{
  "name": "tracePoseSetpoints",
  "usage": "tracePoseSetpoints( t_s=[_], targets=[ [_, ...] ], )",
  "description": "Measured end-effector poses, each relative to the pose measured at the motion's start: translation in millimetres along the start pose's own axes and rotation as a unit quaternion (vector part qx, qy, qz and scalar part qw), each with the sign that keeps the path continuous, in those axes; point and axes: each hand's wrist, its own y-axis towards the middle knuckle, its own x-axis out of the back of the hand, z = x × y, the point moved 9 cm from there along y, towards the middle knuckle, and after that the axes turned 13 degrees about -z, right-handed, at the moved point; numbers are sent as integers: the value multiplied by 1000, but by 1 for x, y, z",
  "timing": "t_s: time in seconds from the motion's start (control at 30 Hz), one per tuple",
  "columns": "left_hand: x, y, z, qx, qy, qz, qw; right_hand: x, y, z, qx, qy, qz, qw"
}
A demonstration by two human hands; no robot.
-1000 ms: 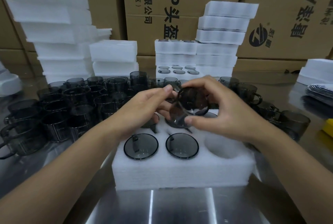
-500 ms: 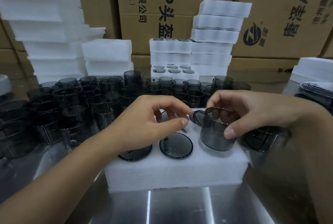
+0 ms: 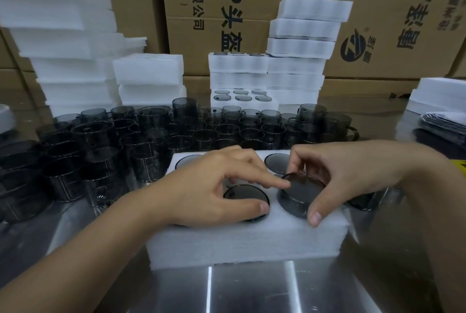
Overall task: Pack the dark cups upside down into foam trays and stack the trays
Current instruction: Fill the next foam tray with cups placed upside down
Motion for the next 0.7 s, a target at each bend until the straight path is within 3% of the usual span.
tracePoseSetpoints(
  t_s=[0.2, 0.33, 0.7],
  targets=[
    [-4, -1, 1, 2, 12, 19, 1000, 32, 0, -17, -20, 89, -100, 991],
    [-5, -1, 2, -1, 26, 20, 999, 24, -2, -28, -61, 59, -59, 995],
    [-12, -2, 3, 13, 41, 58, 997, 22, 4, -33, -92, -37, -64, 993]
  ],
)
